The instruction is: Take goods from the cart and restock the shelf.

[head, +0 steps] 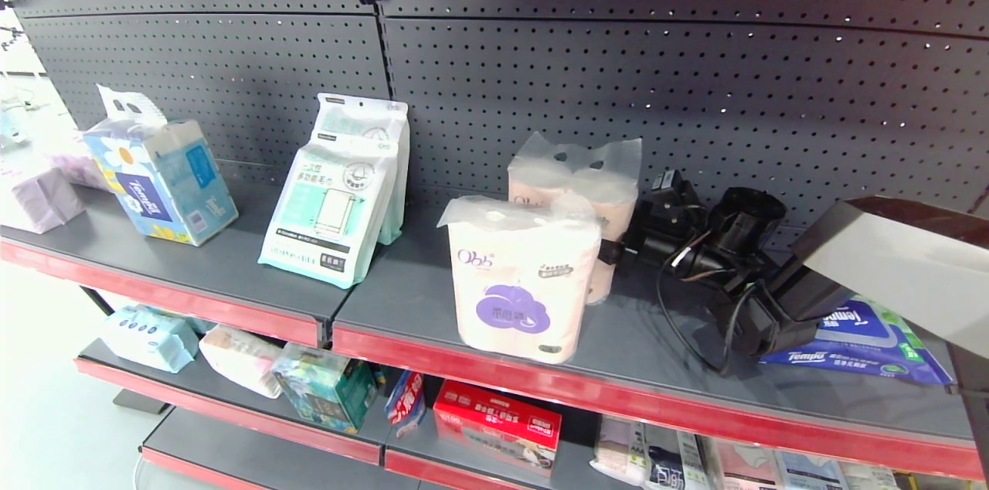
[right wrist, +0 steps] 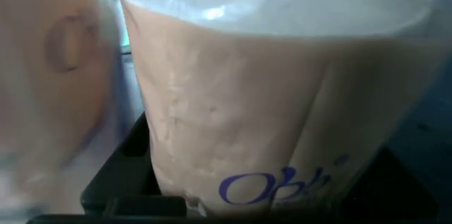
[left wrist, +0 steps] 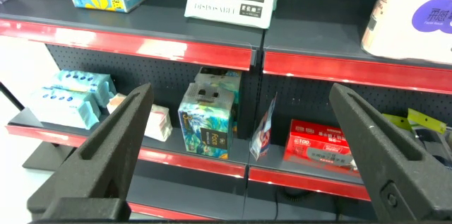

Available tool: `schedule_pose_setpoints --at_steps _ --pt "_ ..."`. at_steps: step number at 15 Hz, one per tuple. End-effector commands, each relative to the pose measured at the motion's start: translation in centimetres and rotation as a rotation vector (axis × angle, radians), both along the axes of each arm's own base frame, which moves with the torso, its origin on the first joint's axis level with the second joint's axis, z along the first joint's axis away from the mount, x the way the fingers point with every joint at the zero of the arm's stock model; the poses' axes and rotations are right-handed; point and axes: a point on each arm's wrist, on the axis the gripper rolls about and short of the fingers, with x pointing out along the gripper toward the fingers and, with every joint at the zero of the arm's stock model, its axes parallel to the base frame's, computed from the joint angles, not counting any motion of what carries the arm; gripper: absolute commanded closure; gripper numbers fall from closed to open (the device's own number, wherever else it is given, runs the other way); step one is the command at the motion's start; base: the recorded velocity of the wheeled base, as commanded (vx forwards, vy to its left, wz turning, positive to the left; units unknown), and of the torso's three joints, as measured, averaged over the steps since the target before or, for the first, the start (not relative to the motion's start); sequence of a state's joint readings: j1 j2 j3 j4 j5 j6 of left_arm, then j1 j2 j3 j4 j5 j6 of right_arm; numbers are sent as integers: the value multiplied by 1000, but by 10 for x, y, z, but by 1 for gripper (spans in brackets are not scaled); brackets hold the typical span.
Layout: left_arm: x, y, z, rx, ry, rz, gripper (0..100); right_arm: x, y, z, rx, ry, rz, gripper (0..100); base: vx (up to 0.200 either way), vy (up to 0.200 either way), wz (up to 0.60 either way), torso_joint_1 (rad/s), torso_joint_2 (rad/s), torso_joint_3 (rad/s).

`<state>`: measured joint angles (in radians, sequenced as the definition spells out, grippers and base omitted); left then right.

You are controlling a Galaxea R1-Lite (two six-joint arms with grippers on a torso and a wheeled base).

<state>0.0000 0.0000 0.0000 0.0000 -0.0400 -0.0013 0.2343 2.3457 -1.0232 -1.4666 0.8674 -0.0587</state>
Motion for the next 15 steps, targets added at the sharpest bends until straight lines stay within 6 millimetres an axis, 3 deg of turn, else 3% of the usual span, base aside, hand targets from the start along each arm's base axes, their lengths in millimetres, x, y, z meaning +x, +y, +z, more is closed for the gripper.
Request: schedule_pose_setpoints --at_steps 1,15 --pt "0 0 0 0 0 0 0 0 0 -2 -4 8 27 100 0 0 0 0 0 0" --pt "0 0 0 0 0 0 0 7 9 0 -5 19 38 100 0 0 0 0 0 0"
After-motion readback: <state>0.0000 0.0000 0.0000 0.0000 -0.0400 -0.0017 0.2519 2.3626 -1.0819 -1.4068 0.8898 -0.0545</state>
